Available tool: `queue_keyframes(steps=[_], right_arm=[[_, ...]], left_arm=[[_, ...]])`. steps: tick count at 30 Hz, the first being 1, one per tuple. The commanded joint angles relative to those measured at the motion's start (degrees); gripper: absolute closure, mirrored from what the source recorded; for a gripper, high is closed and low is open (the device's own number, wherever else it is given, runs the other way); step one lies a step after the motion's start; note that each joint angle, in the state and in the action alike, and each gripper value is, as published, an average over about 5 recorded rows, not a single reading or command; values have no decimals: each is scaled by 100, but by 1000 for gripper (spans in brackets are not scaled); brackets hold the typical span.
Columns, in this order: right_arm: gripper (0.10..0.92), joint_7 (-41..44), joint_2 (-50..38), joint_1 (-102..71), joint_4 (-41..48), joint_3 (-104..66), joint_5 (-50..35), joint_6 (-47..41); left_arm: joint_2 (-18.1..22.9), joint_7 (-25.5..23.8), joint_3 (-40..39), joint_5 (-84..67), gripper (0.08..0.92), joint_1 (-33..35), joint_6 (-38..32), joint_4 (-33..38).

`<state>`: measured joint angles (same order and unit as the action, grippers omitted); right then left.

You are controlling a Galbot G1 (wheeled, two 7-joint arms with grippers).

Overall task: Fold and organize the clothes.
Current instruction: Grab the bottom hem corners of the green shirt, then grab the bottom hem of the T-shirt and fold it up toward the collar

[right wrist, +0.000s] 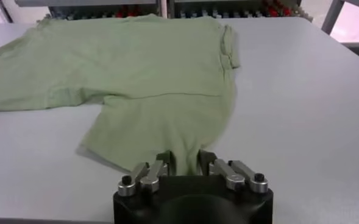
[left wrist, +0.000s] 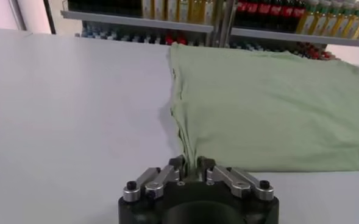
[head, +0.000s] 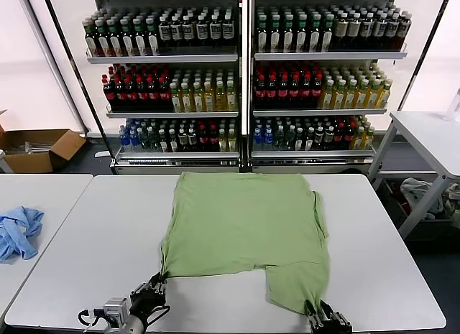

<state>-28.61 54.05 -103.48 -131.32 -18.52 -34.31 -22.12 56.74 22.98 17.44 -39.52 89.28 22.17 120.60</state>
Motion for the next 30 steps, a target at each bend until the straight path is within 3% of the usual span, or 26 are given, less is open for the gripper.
queue_keyframes(steps=[1,5,18,23,30], right_arm=[[863,-6,2,16,21,13,33,45],[919,-7,-2,-22,-69,-45,155,171],[919,-132,-89,575,-987,-735,407,37],[919,-44,-126,1617,-513,-686,409,-316],[919,852,-347,3181,678,-273,495,-392]], left_arm=[[-34,-33,-33,73,863,-7,-84,-22],[-81,-27,23,69,915,11,-138,96],[-322,125,384,-285,918,-502,-74,711],[-339,133,224,-461,918,-1368,38,414],[-80,142,-366,-399,918,-2485,344,-229]])
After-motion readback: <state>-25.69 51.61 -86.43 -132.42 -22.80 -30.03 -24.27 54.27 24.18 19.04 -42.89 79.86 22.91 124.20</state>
